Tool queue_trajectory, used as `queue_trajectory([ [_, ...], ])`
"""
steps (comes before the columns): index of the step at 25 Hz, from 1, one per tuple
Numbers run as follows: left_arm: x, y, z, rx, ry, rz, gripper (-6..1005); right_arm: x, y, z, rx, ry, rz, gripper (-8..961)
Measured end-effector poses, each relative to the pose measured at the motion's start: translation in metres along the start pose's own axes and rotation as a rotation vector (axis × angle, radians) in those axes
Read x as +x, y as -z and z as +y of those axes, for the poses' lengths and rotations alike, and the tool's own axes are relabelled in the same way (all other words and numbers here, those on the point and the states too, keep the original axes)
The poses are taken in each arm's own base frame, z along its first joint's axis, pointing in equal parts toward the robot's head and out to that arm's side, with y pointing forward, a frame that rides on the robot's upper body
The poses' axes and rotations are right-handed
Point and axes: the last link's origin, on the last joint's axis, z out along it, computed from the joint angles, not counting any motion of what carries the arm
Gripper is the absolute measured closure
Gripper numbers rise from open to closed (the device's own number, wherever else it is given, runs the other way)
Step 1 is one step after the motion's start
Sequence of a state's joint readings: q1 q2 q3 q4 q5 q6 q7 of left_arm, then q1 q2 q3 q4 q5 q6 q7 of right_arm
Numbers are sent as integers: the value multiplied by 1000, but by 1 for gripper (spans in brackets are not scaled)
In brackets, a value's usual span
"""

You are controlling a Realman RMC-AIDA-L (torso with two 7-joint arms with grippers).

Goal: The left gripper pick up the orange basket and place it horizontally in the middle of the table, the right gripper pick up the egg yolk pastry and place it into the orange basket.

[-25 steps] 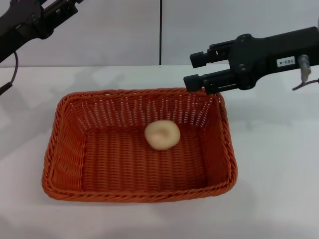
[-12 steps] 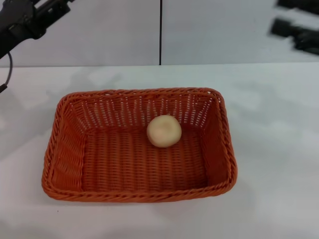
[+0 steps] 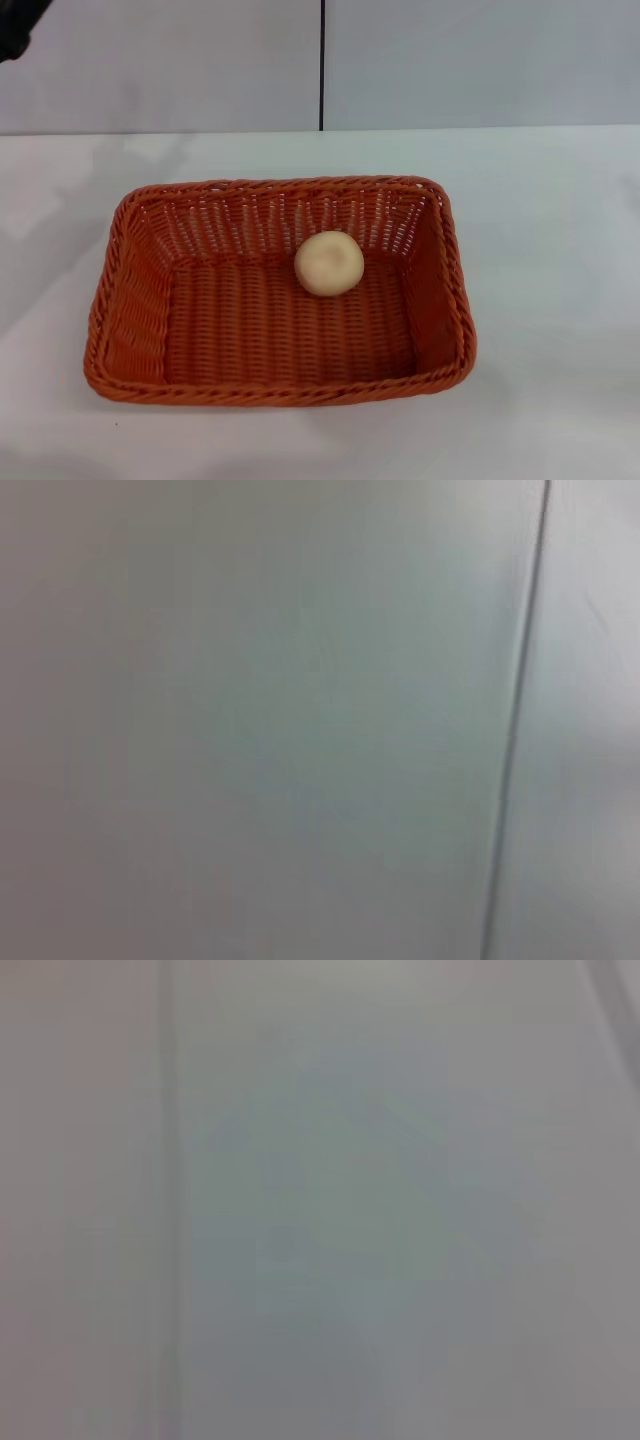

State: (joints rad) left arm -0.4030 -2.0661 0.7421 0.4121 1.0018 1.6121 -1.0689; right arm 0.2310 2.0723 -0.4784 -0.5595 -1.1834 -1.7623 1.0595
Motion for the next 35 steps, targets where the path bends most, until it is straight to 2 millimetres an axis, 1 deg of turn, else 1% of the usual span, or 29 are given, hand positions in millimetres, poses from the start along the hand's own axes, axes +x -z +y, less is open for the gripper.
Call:
queue_trajectory([
  [3, -6, 8, 1, 61, -53, 68, 286, 4, 18, -5, 130, 22, -69, 271],
  [5, -9, 13, 3, 94, -84, 99, 286, 6, 26, -8, 199, 28, -105, 271],
  [10, -18, 19, 10, 136, -203, 127, 286, 12, 34, -10, 319, 73, -162, 270],
  [16, -21, 17, 13, 144, -336, 125, 286, 20, 28, -9, 380, 146, -183, 270],
  [24, -23, 14, 13, 165, -436, 120, 285, 23, 14, -13, 439, 218, -205, 270],
  [29, -21, 12, 8, 196, -468, 125, 285, 32, 8, -15, 485, 257, -179, 270],
  [35, -17, 11, 4, 226, -475, 143, 285, 36, 0, -15, 498, 289, -167, 270],
])
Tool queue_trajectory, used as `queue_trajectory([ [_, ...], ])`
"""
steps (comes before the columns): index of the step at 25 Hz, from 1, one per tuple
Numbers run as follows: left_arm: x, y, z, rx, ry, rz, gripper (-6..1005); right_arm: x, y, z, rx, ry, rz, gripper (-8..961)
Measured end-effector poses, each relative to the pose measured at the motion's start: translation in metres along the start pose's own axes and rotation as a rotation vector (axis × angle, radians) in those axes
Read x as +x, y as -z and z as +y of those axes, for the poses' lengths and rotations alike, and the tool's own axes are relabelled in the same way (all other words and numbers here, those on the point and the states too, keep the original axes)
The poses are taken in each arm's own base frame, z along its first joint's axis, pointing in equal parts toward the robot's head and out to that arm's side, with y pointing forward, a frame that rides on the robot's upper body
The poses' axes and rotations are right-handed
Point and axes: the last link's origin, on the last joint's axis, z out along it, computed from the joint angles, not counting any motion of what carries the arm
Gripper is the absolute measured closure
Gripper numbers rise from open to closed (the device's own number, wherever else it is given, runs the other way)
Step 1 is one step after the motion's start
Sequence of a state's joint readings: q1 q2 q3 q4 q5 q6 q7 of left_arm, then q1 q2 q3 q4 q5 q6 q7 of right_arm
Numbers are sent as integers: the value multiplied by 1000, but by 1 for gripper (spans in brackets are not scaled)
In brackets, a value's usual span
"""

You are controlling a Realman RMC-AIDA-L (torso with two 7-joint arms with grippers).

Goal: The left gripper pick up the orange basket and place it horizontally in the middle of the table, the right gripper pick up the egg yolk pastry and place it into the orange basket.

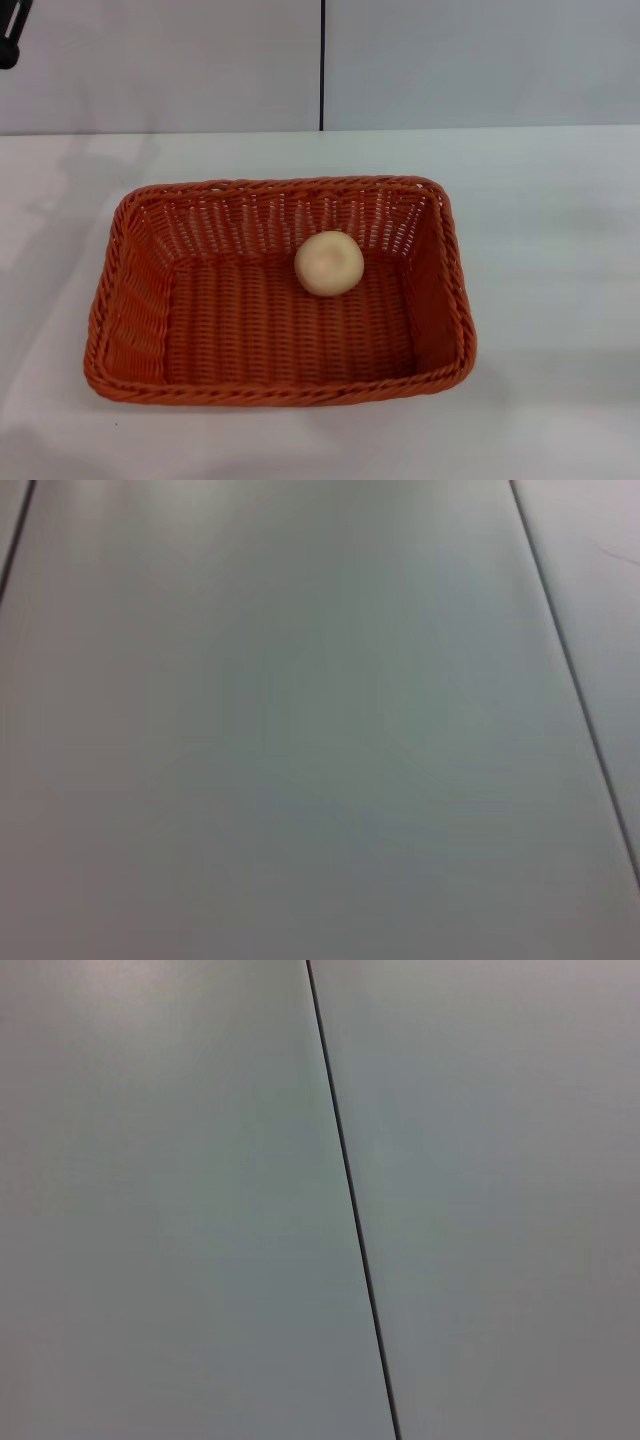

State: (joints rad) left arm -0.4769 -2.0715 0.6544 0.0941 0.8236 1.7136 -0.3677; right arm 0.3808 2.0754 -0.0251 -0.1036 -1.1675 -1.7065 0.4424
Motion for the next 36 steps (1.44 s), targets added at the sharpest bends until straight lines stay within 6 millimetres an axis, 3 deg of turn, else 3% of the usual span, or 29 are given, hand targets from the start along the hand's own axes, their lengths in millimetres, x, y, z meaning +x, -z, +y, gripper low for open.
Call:
queue_trajectory([
  [20, 4, -1, -8, 53, -25, 26, 284, 3, -4, -4, 73, 14, 0, 269],
  [36, 9, 6, -2, 81, 22, 81, 284, 2, -13, -2, 59, 15, -16, 269],
])
